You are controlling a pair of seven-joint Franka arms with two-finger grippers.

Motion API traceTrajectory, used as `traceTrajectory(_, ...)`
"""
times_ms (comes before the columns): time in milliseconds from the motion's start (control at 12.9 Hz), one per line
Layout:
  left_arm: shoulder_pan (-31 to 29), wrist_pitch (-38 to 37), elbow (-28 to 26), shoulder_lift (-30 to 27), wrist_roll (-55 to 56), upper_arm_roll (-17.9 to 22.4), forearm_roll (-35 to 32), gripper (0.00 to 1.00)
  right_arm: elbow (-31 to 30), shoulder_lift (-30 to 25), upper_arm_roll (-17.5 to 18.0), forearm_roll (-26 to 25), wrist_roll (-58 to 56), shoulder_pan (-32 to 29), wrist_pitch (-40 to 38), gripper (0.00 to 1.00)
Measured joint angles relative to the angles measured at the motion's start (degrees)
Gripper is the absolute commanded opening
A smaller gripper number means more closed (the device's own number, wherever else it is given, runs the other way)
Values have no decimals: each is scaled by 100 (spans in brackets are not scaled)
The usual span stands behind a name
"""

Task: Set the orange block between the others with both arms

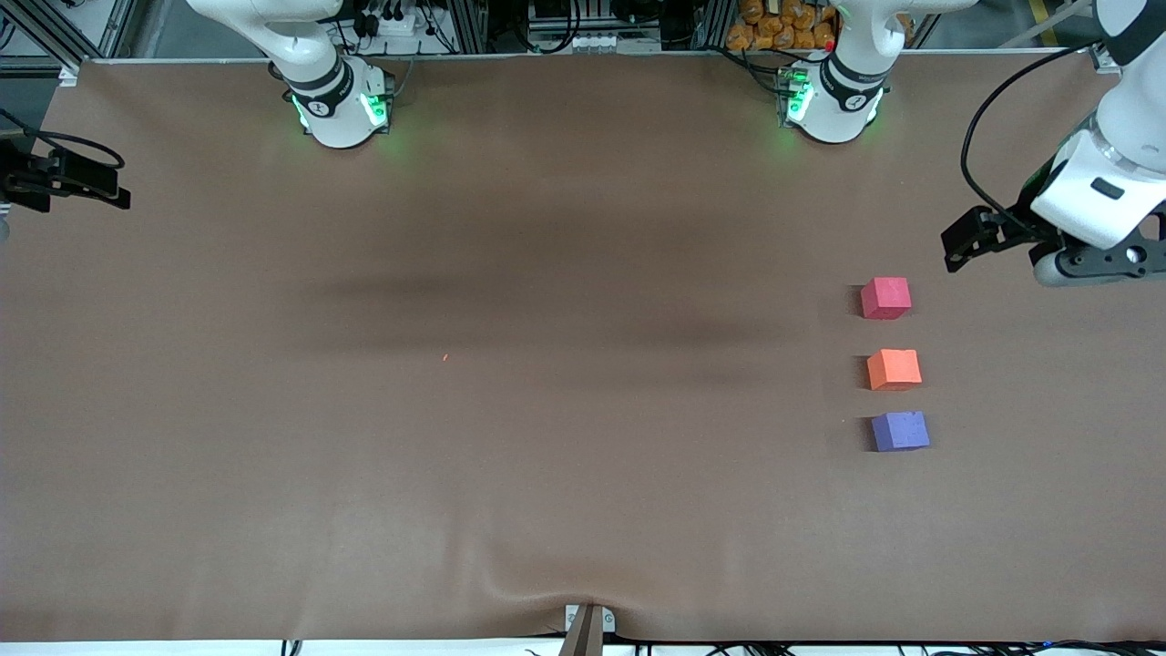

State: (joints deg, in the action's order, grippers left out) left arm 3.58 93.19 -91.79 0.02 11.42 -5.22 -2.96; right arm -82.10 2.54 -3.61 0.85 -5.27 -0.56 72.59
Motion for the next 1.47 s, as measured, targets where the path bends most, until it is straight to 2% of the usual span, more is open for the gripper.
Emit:
traceTrajectory(155,141,0,-211,-226,-14,181,17,100,1,-1,0,0,0,0,-2,100)
traceTrajectory(618,156,2,-312,-421,-16,234,18,100,2,-1,0,0,0,0,-4,100)
traceTrajectory(1004,161,-254,-97,-377,-16,285,351,100,42,-2,-7,-1,0,-2,-4,100)
traceTrajectory(1468,152,-498,80,-270,-16,331,360,100,177,-10,-11,-1,0,-3,-4,100)
